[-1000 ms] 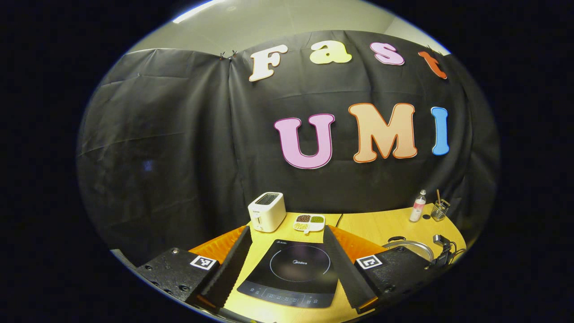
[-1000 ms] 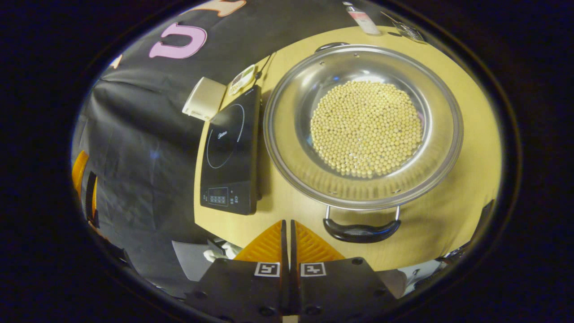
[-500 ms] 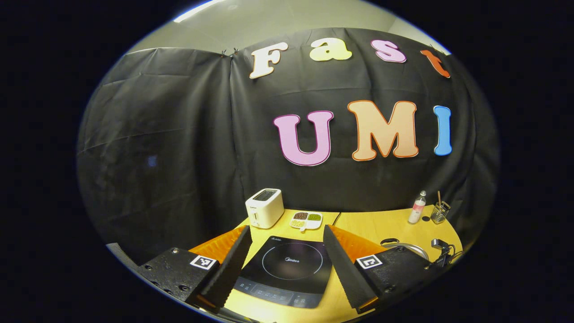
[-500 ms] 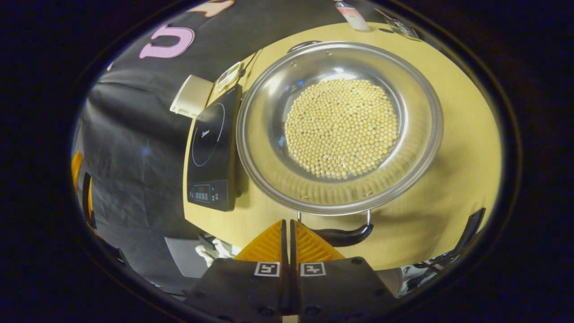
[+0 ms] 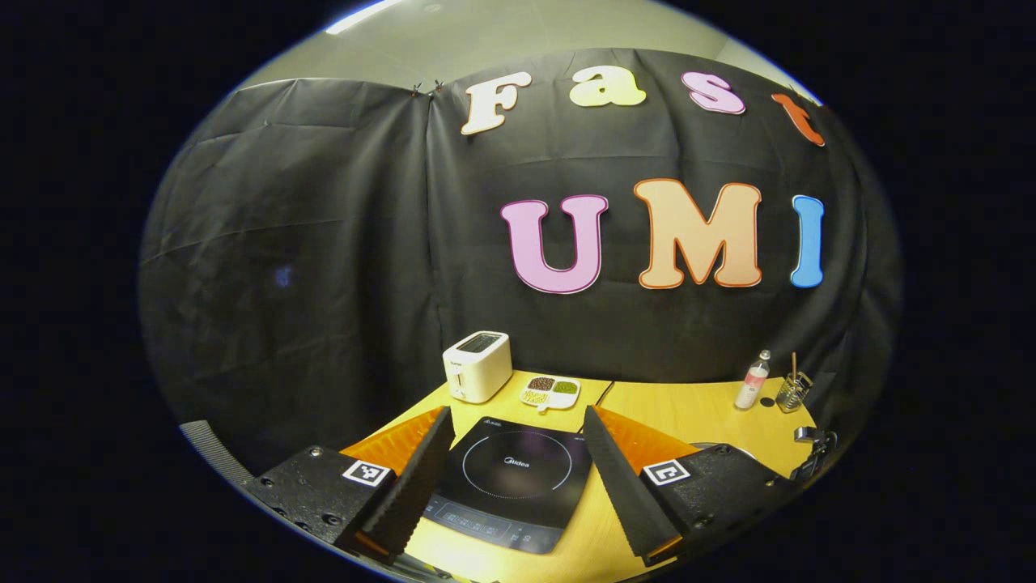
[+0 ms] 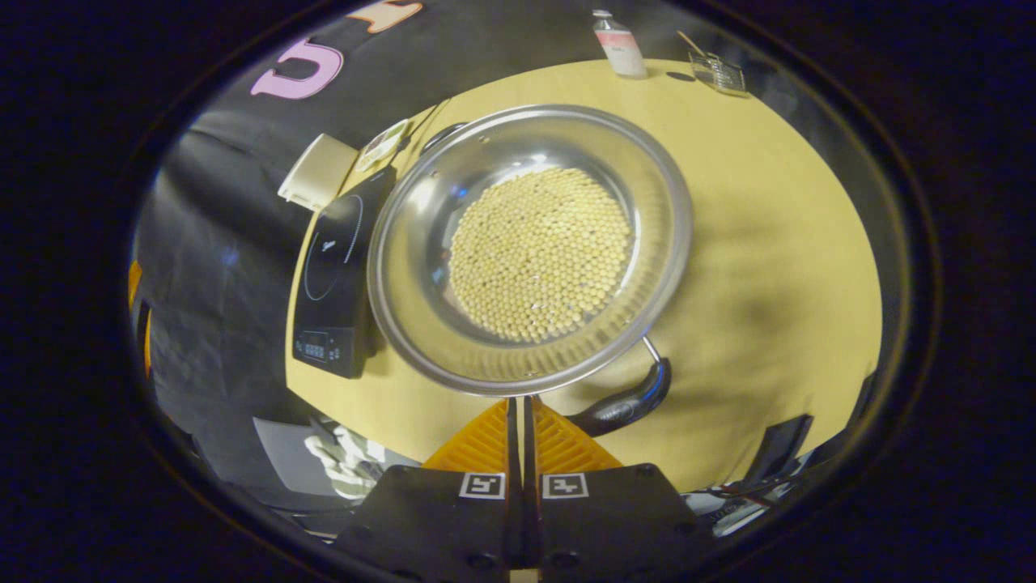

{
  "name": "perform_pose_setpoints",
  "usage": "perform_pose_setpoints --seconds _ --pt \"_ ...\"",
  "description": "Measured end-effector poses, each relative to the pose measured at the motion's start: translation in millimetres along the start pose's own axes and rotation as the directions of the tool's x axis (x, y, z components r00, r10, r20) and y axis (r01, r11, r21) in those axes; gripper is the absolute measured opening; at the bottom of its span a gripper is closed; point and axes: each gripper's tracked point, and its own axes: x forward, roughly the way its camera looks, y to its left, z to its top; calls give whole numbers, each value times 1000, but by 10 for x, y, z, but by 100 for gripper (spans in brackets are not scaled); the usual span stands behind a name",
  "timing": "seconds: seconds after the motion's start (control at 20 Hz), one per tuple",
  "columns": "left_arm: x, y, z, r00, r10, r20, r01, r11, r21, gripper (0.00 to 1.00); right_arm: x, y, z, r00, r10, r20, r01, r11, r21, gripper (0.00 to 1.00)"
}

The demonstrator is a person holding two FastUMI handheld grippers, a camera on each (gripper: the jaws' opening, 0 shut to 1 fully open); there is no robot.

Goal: First push the handle of the pot to place it horizontally, then grasp the pot with both hands and set it on the induction cooktop.

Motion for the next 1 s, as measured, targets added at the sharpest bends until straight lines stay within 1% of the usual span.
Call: perform_pose_setpoints --seconds 0.2,0.35,0.45,0.5,0.55,0.65,0.7,0.75,0.85,0.9,1.0 --pt "-49 -15 10 1000 18 7 -18 1000 5 98 -56 -359 209 998 -59 28 59 998 15 3" --pt "-91 -19 7 1000 27 9 -28 999 17 98 -76 -535 373 997 -73 38 71 996 49 3" --pt "-93 -20 1 1000 26 10 -27 999 26 96 -81 -658 461 994 -93 52 91 995 46 3" --pt "-108 -27 -2 1000 29 11 -30 999 30 96 -83 -708 518 993 -102 58 100 994 42 0" --pt "-118 -31 -3 999 32 10 -33 999 30 96 -78 -751 589 992 -109 63 107 994 40 3" --pt "-130 -49 -23 1000 29 -1 -29 999 21 96 -66 -825 701 990 -120 72 117 992 35 3" --pt "-151 -53 -43 999 31 -11 -31 999 20 96 -48 -854 741 990 -121 73 119 992 35 0" --pt "-169 -41 -56 999 45 -22 -45 999 28 96 -23 -881 776 990 -121 71 118 992 37 3" --pt "-187 -27 -117 996 79 -41 -77 996 49 97 10 -911 836 991 -115 65 111 992 53 3" --pt "-194 -29 -120 995 88 -46 -86 995 55 98 23 -925 870 992 -109 65 105 993 59 3" --pt "-180 -50 -113 994 98 -56 -94 994 62 96 35 -965 969 992 -100 71 95 993 68 2"
